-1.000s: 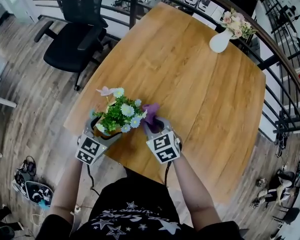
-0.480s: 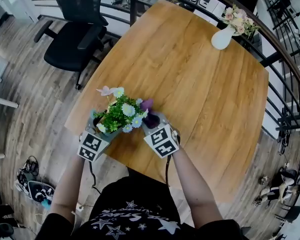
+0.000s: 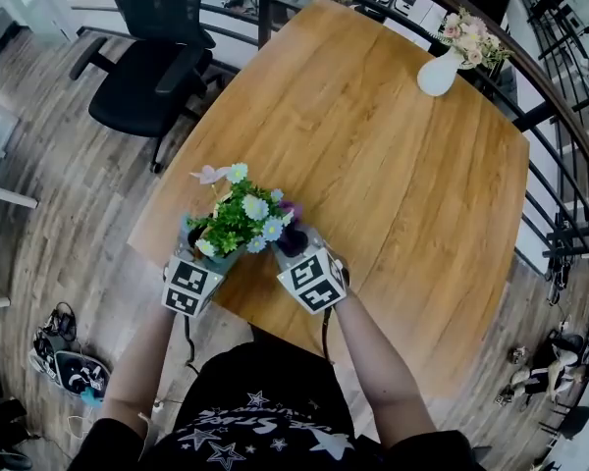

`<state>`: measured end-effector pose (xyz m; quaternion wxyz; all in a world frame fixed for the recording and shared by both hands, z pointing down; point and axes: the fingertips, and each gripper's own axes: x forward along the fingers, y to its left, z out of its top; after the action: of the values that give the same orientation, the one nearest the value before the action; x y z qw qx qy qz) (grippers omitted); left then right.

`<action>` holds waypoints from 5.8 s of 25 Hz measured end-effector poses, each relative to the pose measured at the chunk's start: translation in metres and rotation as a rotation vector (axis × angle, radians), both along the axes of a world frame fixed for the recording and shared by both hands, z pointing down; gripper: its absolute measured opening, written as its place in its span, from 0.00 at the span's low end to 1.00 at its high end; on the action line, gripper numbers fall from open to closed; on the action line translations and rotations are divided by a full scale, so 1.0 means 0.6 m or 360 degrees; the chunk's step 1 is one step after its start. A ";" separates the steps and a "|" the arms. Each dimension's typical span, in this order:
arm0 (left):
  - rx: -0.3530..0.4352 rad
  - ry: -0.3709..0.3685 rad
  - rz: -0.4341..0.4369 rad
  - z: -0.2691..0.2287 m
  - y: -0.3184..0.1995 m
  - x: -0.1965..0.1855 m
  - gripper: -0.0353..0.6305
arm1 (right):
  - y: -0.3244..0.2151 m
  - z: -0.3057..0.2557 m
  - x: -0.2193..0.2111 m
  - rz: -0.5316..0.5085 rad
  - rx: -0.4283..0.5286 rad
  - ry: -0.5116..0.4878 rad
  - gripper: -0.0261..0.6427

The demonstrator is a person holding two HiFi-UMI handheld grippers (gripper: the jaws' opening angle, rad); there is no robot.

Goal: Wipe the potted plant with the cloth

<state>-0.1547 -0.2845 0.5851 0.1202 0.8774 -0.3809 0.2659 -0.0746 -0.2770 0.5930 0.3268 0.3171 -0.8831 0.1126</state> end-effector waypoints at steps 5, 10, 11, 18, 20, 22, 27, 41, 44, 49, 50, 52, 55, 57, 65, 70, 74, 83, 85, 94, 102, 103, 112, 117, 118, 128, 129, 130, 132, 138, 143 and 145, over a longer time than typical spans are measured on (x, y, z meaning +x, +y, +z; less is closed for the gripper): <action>0.0004 -0.0002 -0.0123 0.009 0.000 0.003 0.61 | 0.020 0.006 -0.011 -0.0015 -0.0020 -0.0016 0.17; 0.0006 0.0000 -0.0235 0.010 0.007 0.008 0.61 | 0.045 0.006 -0.027 -0.0054 -0.0037 -0.0038 0.17; 0.0013 0.0000 -0.0249 0.009 0.007 0.010 0.61 | 0.050 0.006 -0.031 -0.0072 -0.0038 -0.0036 0.17; 0.0042 -0.0041 -0.0226 0.007 0.009 0.018 0.57 | 0.074 0.006 -0.054 -0.0204 -0.0027 -0.0001 0.17; 0.0046 -0.0052 -0.0215 0.008 0.012 0.020 0.54 | 0.076 0.007 -0.055 -0.0224 -0.0025 0.0010 0.17; 0.0042 -0.0045 -0.0218 0.007 0.013 0.022 0.53 | 0.076 0.006 -0.053 -0.0222 -0.0033 -0.0002 0.17; 0.0022 -0.0004 -0.0184 0.005 0.026 0.027 0.52 | 0.079 0.002 -0.045 -0.0139 -0.0054 -0.0053 0.17; -0.0005 0.0059 0.0402 -0.019 0.030 -0.022 0.79 | 0.060 0.000 0.025 0.0082 -0.0112 -0.0109 0.17; 0.0029 0.0012 0.0615 -0.037 0.013 -0.014 0.80 | 0.058 -0.002 0.026 0.0089 -0.0129 -0.0118 0.17; 0.0048 -0.0127 0.0976 -0.038 -0.014 -0.007 0.83 | 0.061 0.004 0.022 0.0080 -0.0154 -0.0123 0.17; 0.0042 -0.0161 0.1043 -0.034 -0.020 -0.007 0.84 | 0.060 0.005 0.022 0.0084 -0.0162 -0.0132 0.17; 0.0005 -0.0231 0.1158 -0.019 -0.027 -0.008 0.85 | 0.058 0.006 0.021 0.0091 -0.0181 -0.0155 0.17; -0.0025 -0.0312 0.1338 -0.004 -0.036 0.000 0.85 | 0.057 0.006 0.022 0.0093 -0.0208 -0.0185 0.17; -0.0015 -0.0328 0.1433 -0.003 -0.047 0.013 0.91 | 0.055 0.005 0.024 0.0093 -0.0223 -0.0196 0.17; 0.0060 -0.0415 0.1806 0.007 -0.045 0.058 0.97 | 0.051 0.008 0.026 0.0077 -0.0262 -0.0216 0.17; 0.0054 -0.0494 0.1931 0.034 -0.035 0.069 0.97 | 0.051 0.012 0.026 0.0064 -0.0274 -0.0207 0.17; 0.0063 -0.0513 0.1918 0.052 -0.036 0.066 0.97 | 0.047 0.016 0.024 0.0083 -0.0276 -0.0223 0.17; 0.0039 -0.0447 0.1691 0.054 -0.027 0.083 0.97 | 0.025 -0.005 0.061 0.0286 -0.0175 -0.0235 0.17; 0.0028 -0.0427 0.1592 0.054 -0.029 0.088 0.97 | 0.019 -0.002 0.055 0.0254 -0.0152 -0.0200 0.17; -0.0038 -0.0377 0.1138 0.060 -0.036 0.104 0.97 | 0.030 0.008 0.040 0.0154 -0.0145 -0.0114 0.17; -0.0088 -0.0345 0.0735 0.058 -0.038 0.114 0.97 | 0.055 0.004 0.042 0.0194 -0.0181 -0.0154 0.17; -0.0092 -0.0337 0.0683 0.059 -0.038 0.116 0.97 | 0.056 0.005 0.043 0.0201 -0.0184 -0.0159 0.17; -0.0103 -0.0290 0.0319 0.059 -0.025 0.133 0.97 | 0.077 0.005 0.059 0.0225 -0.0159 -0.0088 0.17; -0.0083 -0.0248 0.0166 0.059 -0.018 0.132 0.97 | 0.075 0.002 0.067 0.0299 -0.0177 -0.0044 0.17; -0.0082 -0.0246 0.0159 0.059 -0.016 0.131 0.97 | 0.076 0.003 0.067 0.0300 -0.0185 -0.0037 0.17; -0.0174 -0.0367 0.0427 0.062 0.039 0.118 0.97 | 0.088 0.012 0.077 0.0241 -0.0192 0.0036 0.17; -0.0175 -0.0365 0.0464 0.057 0.045 0.116 0.97 | 0.085 0.012 0.080 0.0242 -0.0181 0.0035 0.17; -0.0175 -0.0356 0.0492 0.050 0.049 0.116 0.97 | 0.083 0.011 0.082 0.0247 -0.0177 0.0032 0.17; -0.0187 -0.0333 0.0522 0.040 0.056 0.116 0.97 | 0.079 0.009 0.086 0.0270 -0.0188 0.0028 0.17; -0.0131 -0.0350 0.0398 0.028 0.055 0.096 0.70 | 0.061 0.007 0.103 0.0404 -0.0163 0.0024 0.17; -0.0128 -0.0337 0.0313 0.031 0.056 0.103 0.69 | 0.067 0.006 0.105 0.0436 -0.0163 0.0004 0.17; -0.0136 -0.0332 0.0278 0.033 0.057 0.104 0.69 | 0.076 0.007 0.101 0.0432 -0.0180 -0.0013 0.17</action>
<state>-0.0924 -0.2504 0.6052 0.0934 0.8689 -0.3017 0.3811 -0.0140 -0.2316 0.5974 0.3224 0.4144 -0.8256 0.2066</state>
